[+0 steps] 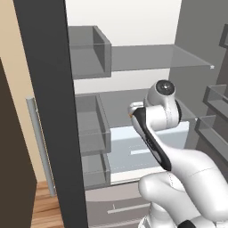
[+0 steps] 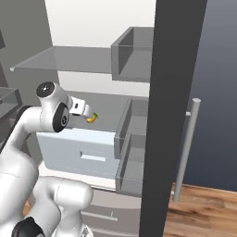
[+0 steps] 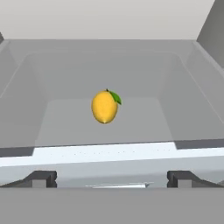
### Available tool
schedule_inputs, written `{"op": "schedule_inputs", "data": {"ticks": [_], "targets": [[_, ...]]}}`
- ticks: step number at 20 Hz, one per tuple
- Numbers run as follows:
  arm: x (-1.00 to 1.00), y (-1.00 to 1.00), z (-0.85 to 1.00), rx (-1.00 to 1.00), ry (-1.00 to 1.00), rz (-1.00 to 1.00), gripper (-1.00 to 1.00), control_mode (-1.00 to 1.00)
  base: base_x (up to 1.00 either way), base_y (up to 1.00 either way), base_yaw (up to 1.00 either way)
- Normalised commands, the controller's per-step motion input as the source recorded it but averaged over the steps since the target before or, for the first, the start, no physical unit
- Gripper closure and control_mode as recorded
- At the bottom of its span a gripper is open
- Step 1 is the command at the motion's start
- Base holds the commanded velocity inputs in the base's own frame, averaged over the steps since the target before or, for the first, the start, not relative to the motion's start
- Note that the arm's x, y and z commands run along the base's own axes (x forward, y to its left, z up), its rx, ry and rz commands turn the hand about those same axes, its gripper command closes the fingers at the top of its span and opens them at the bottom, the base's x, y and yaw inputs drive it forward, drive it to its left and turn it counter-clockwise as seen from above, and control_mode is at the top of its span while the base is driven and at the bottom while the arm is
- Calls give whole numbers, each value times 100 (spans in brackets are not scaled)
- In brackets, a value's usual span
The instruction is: Retrieve a lemon from the fridge and place it on the cutting board with the fish.
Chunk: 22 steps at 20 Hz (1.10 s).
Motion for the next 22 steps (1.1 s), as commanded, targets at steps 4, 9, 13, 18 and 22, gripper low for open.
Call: {"op": "schedule_inputs", "data": {"ticks": [4, 9, 13, 18, 22], "targets": [[24, 0, -5, 0, 1, 0, -100, -100, 0, 0, 0], [27, 0, -4, 0, 0, 1, -100, -100, 0, 0, 0], [37, 0, -17, 0, 3, 0, -100, -100, 0, 0, 0], [35, 0, -25, 0, 3, 0, -100, -100, 0, 0, 0], [29, 0, -22, 0, 1, 1, -100, -100, 0, 0, 0]]}}
